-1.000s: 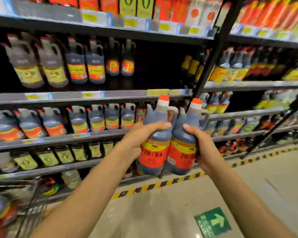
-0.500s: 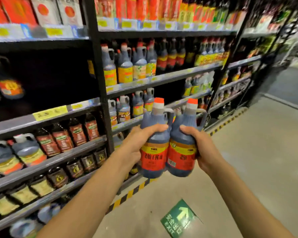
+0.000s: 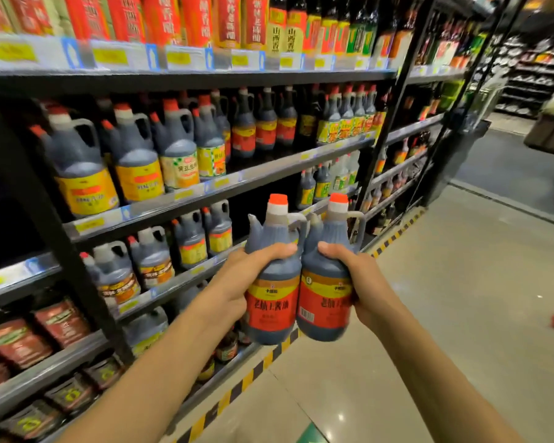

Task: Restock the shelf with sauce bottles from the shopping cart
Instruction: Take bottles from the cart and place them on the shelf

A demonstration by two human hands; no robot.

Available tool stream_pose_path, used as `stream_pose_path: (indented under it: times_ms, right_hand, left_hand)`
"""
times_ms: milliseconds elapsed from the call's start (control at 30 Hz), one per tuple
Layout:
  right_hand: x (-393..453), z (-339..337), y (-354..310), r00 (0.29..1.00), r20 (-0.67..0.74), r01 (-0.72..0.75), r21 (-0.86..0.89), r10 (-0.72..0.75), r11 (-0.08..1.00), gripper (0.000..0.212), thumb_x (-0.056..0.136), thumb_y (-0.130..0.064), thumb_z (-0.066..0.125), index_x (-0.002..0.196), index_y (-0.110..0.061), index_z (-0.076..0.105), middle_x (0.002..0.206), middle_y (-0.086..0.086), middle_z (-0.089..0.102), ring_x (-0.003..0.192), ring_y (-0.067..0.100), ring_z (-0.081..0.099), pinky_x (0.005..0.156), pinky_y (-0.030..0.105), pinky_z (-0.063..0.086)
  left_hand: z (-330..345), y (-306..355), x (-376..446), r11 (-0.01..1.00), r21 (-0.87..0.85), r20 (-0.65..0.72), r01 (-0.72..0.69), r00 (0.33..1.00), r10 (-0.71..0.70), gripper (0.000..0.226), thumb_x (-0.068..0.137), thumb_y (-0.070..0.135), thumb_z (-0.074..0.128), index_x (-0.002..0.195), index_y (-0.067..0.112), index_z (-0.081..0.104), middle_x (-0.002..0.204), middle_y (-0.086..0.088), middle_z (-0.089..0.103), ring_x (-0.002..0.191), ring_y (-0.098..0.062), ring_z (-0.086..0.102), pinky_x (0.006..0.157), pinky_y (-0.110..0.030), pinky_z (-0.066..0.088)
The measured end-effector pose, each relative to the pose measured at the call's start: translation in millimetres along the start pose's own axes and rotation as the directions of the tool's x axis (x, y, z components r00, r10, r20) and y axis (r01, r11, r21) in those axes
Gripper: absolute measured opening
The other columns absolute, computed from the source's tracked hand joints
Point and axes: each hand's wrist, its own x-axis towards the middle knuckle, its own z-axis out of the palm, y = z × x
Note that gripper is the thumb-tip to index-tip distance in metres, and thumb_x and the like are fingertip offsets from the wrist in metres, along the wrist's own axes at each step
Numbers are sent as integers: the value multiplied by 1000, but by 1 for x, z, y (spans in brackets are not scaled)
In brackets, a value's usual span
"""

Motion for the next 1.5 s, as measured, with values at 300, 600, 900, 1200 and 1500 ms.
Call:
stream_pose_path:
  times_ms: [300,600,900,1200,1500]
  right_hand:
    - [152,3,-37,993,109,-29,-63,36,998,41,83,-37,78,117,-15,74,103,7,80,92,30,77,85,46,60]
    - [282,11,-65,949,310,-16,-128,55,992,42,86,-40,75,120,-15,73,105,6,79,95,28,76,86,45,61]
    - [395,19,-103,820,557,-49,-155,128,987,38,87,-35,75,116,-11,74,102,11,80,91,29,77,74,36,60]
    - [465,32,-128,702,704,-11,-138,106,990,32,85,-33,76,110,-14,76,101,9,80,90,27,77,80,38,59]
    - [499,47,-150,640,761,4,-147,110,989,38,83,-41,77,112,-16,76,102,8,80,92,28,77,85,41,60]
  left_hand:
    - [4,54,122,998,-53,-87,-16,996,11,20,81,26,82,97,16,77,85,-12,80,65,-27,76,64,-35,55]
    - [5,92,223,991,-136,-207,-9,978,-19,41,71,32,86,107,14,77,96,-15,79,85,-36,76,72,-43,58]
    - [11,121,303,983,-146,-405,-109,913,41,61,56,31,95,111,12,77,100,-18,78,91,-40,75,88,-52,60]
    - [15,145,343,966,-127,-524,-226,842,128,59,60,30,93,113,13,76,107,-18,77,104,-42,72,99,-57,54]
    - [20,178,356,956,-96,-597,-276,785,167,48,65,36,88,107,14,77,103,-15,79,95,-35,75,88,-46,60]
